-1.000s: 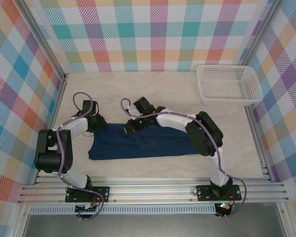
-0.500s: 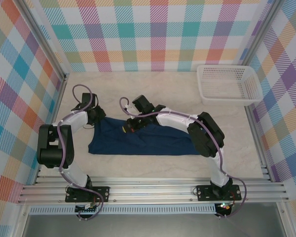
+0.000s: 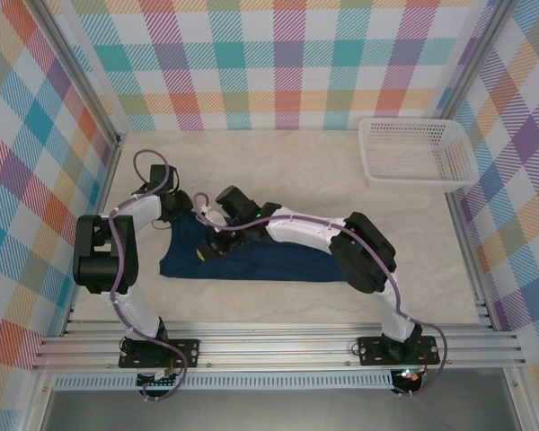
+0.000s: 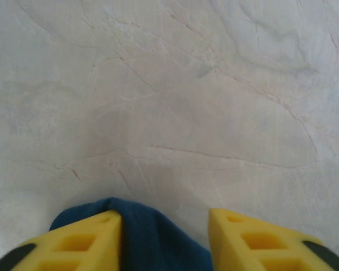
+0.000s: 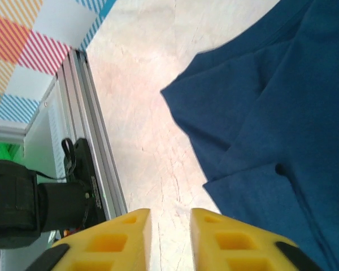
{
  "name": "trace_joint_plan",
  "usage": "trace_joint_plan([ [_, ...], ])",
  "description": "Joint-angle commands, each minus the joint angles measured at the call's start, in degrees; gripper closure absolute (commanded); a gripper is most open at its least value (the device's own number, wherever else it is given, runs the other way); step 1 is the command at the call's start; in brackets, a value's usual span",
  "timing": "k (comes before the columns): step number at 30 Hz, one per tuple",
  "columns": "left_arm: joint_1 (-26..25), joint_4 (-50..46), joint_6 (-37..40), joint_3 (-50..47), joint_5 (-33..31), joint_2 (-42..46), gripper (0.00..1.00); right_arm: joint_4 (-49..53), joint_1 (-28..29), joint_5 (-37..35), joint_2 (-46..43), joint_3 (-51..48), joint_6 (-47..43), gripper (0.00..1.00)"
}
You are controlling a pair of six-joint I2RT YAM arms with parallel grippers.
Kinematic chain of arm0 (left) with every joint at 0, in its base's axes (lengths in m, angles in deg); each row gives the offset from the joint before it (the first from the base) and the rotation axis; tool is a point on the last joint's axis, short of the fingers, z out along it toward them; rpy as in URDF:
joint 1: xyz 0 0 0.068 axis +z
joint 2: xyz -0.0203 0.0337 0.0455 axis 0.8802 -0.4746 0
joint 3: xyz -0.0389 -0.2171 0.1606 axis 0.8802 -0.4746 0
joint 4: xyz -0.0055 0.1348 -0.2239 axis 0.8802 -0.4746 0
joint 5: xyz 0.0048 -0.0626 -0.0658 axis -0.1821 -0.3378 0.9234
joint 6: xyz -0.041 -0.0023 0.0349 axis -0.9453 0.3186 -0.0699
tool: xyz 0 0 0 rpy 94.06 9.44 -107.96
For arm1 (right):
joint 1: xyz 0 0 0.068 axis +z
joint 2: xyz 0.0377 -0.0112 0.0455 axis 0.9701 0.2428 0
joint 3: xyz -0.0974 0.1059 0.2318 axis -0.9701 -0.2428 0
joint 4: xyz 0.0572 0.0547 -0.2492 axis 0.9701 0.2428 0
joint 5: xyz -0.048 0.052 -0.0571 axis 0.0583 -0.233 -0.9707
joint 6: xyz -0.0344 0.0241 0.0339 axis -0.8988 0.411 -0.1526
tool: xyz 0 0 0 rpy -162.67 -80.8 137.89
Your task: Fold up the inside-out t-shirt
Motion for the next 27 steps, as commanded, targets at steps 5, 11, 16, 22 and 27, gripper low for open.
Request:
trace_joint_plan([
  [5, 1.6, -0.1, -0.5, 0.1, 2.1, 4.3, 0.47, 6.3, -1.5, -5.4, -3.1, -0.6, -5.2, 0.69],
  [11, 1.6, 0.5, -1.4, -6.0, 1.8, 12.9, 0.35, 6.4, -5.1, -5.5, -10.9, -10.5, -5.6, 0.64],
  [16, 1.6, 1.0, -2.5, -14.7, 4.6, 21.4, 0.25, 12.0, -9.4, -11.8, -16.5, -16.3, -5.5, 0.61],
  [22, 1.6, 1.2, -1.2, -21.2, 1.1, 27.3, 0.14, 9.4, -11.9, -9.2, -15.7, -15.4, -3.4, 0.55],
  [27, 1.7, -2.0, 3.9, -18.3, 1.7, 23.1, 0.10, 7.9, -11.6, -8.4, -14.4, -14.3, -3.2, 0.55],
])
